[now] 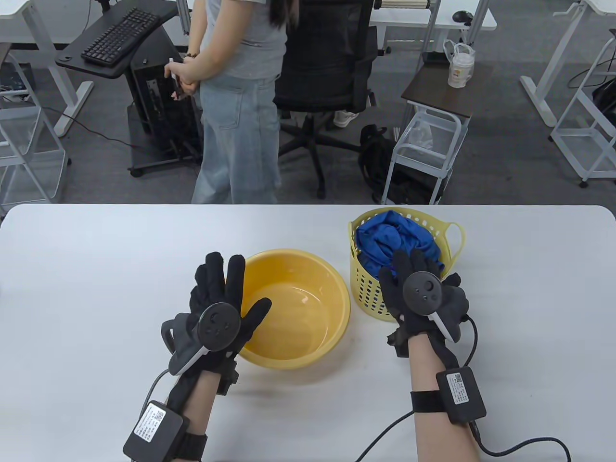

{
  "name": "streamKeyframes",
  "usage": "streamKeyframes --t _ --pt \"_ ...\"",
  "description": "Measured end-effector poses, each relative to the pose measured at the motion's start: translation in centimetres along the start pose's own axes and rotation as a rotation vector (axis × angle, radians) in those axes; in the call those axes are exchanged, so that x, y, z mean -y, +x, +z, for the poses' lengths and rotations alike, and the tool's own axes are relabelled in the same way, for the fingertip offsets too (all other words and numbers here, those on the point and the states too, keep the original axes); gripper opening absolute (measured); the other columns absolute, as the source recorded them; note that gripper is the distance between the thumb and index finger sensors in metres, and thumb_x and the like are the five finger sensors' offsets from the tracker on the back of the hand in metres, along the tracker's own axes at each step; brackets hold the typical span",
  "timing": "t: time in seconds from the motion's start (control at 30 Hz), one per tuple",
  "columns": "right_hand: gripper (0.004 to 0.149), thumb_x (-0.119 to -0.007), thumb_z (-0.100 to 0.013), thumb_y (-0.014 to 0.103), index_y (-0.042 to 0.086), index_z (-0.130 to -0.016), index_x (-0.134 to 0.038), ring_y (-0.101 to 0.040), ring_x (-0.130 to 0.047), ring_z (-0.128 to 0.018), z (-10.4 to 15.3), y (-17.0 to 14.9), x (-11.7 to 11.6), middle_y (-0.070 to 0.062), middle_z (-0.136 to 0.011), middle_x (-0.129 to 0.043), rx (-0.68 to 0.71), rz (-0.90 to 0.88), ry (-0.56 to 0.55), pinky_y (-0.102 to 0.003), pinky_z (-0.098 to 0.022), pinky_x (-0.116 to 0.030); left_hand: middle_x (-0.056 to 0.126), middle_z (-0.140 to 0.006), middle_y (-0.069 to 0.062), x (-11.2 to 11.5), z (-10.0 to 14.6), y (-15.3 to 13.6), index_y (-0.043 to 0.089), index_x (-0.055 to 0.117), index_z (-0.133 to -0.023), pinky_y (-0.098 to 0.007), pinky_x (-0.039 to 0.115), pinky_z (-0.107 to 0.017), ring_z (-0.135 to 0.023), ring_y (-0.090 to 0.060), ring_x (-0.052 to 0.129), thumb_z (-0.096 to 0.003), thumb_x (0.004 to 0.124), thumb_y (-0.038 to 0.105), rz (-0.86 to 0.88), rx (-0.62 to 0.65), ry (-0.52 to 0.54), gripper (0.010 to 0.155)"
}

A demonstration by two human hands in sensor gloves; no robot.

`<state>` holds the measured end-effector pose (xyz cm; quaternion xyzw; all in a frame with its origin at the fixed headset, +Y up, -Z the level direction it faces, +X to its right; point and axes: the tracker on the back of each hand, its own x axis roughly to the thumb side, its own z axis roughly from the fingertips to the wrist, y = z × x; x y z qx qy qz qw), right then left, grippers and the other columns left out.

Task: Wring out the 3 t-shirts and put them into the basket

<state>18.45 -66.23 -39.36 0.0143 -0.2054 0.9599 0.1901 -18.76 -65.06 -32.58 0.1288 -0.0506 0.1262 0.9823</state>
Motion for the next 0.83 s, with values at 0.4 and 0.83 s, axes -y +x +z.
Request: streamKeyframes --t 0.4,0.83 --pt "0.077 -0.066 -0.061 0.055 0.014 -0.116 -0.033 -0.071 -0.021 -0.097 0.7 3.0 1.8 -0.04 -0.116 -0.024 0.103 -0.065 -0.048 -0.089 -0.051 -0.025 0.0 -0.126 -0.015 -0.7 -0.2 -2.4 0.037 0.006 -0.115 -0.07 0.034 -0.079 -0.112 -0.051 0.013 -0.0575 0.063 0.073 -0.015 -0.075 -0.014 0.089" --pt "0.077 -0.067 -0.061 0.054 0.011 -0.116 -0.035 -0.072 -0.021 -0.096 0.3 3.0 1.1 -0.041 -0.115 -0.023 0.087 -0.079 -0.024 -0.089 -0.05 -0.024 -0.001 -0.126 -0.015 -0.5 -0.1 -2.3 0.036 0.005 -0.115 -0.07 0.034 -0.079 -0.112 -0.051 0.013 -0.0578 0.063 0.073 -0.023 -0.077 -0.027 0.089"
